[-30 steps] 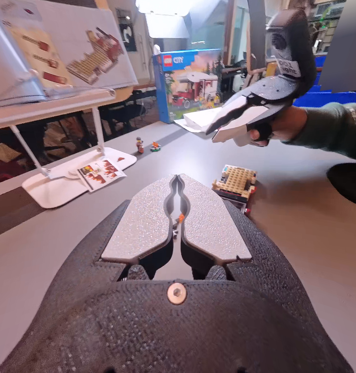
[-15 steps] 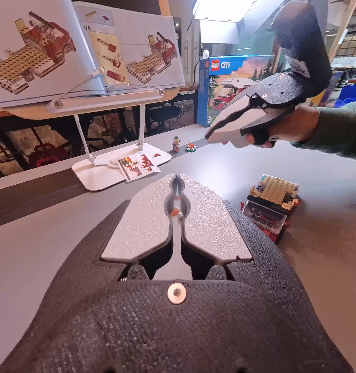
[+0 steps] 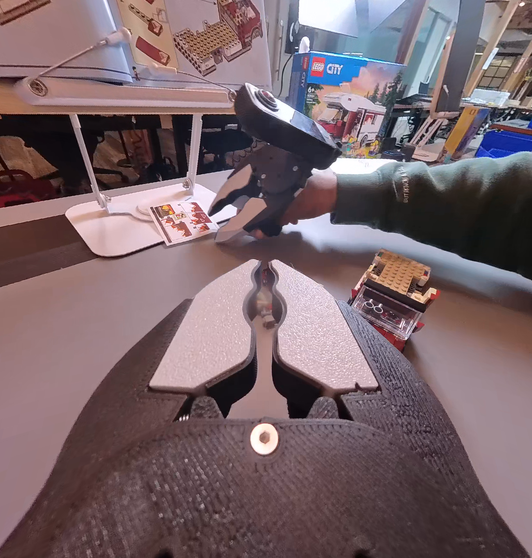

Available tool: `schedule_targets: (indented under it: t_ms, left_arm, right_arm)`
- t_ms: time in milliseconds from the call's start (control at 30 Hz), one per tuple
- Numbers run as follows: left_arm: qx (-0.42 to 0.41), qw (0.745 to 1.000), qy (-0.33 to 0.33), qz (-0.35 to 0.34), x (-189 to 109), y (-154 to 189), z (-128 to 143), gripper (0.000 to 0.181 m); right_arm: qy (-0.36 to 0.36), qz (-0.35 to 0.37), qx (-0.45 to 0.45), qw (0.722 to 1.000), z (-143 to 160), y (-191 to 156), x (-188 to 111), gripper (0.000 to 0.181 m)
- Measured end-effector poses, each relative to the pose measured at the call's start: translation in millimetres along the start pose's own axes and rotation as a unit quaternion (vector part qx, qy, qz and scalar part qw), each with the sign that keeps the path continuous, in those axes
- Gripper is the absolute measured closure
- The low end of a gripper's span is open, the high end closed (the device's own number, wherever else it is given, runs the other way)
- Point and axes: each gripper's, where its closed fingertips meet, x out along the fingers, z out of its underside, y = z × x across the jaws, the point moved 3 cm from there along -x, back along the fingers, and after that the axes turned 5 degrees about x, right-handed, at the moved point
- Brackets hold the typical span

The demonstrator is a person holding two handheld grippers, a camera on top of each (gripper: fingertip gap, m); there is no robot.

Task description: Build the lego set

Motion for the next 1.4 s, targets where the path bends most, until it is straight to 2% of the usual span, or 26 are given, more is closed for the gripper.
schedule_targets:
  t_ms: [267, 467, 600, 733, 833, 967, 1100, 1267, 1367, 1400]
  left_arm:
    - [-0.005, 1.000, -0.011, 0.022, 3.3, 6.9, 4.5, 0.178]
    - [-0.007, 0.999, -0.016, 0.027, 4.1, 8.4, 6.0, 0.178]
    - [-0.025, 0.999, -0.016, 0.031, 4.9, 7.1, 7.3, 0.176]
    - [-0.056, 0.997, -0.014, 0.052, 6.5, 9.6, 7.5, 0.163]
    - [-0.124, 0.988, -0.006, 0.095, 8.4, 15.7, 6.2, 0.152]
    - [-0.248, 0.954, -0.006, 0.168, 12.4, 27.4, 5.8, 0.139]
    - [-0.392, 0.880, 0.009, 0.268, 11.5, 53.6, -3.5, 0.135]
    - [-0.482, 0.806, 0.064, 0.338, 2.1, 68.8, -26.8, 0.127]
    - [-0.467, 0.827, 0.068, 0.307, 2.4, 62.3, -24.1, 0.136]
    - [-0.469, 0.826, 0.074, 0.304, 1.7, 59.8, -24.2, 0.139]
  right_arm:
    - [-0.044, 0.056, -0.067, 0.995, 2.1, 7.9, 11.3, 0.180]
    - [-0.028, 0.074, -0.081, 0.994, 6.3, 5.9, -2.8, 0.181]
    - [0.015, 0.079, -0.081, 0.993, -1.2, -6.8, -38.0, 0.181]
    - [0.066, 0.083, -0.084, 0.991, -8.5, -29.4, -94.6, 0.181]
    - [0.095, 0.102, -0.107, 0.984, -8.9, -52.1, -137.8, 0.181]
    - [0.135, 0.129, -0.123, 0.975, -10.1, -86.8, -181.0, 0.181]
    - [0.185, 0.174, -0.146, 0.956, -22.1, -114.3, -212.1, 0.181]
    - [0.224, 0.220, -0.224, 0.923, -29.4, -151.5, -233.0, 0.181]
    - [0.229, 0.234, -0.279, 0.903, -23.6, -174.8, -231.9, 0.181]
    - [0.228, 0.238, -0.295, 0.897, -21.5, -180.9, -231.0, 0.181]
